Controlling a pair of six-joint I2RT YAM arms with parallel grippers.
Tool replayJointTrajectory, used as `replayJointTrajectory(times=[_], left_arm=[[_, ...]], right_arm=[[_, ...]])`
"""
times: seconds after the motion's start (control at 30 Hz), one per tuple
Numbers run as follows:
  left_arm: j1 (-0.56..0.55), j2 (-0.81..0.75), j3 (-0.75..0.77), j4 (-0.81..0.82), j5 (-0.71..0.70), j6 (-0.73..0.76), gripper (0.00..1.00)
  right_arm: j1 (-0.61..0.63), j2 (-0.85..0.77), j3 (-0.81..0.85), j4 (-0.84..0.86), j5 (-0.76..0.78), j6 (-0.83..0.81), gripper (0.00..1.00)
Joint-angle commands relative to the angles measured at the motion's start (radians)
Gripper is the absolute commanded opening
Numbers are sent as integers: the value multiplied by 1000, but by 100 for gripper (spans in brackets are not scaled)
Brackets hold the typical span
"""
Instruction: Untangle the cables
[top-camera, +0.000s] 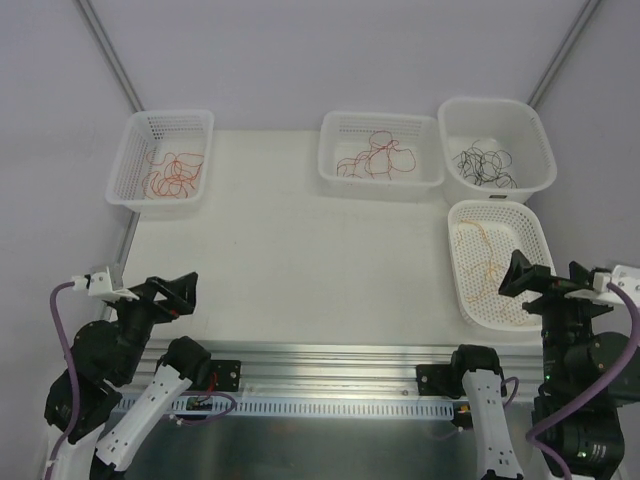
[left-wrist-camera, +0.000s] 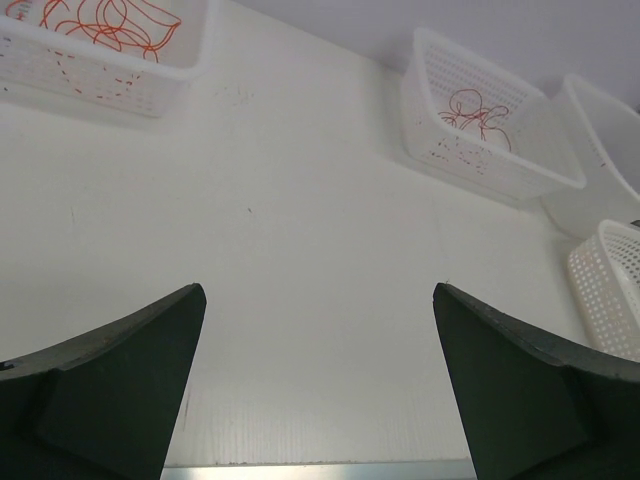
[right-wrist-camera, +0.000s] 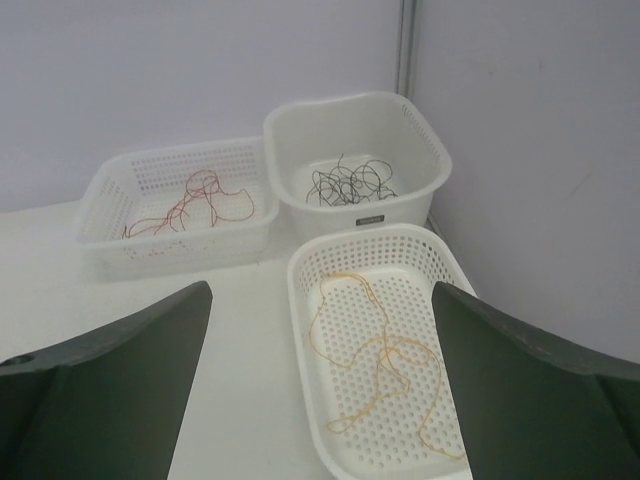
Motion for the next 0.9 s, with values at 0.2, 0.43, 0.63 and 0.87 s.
replayJointTrajectory(times=[0.2, 0.43, 0.63, 0.87], left_arm=[[7, -8, 124, -82, -52, 10, 99], [7, -6, 115, -88, -84, -6, 99], [8, -40, 124, -103, -110, -8, 99], [8, -72, 107, -108, -145, -42, 99]], right_arm=[[68, -279, -25, -306, 132, -47, 97], [119, -428, -36, -416, 204, -33, 97], [151, -463, -50, -469, 236, -33, 97], [166, -456, -57, -463, 222, -36, 97]])
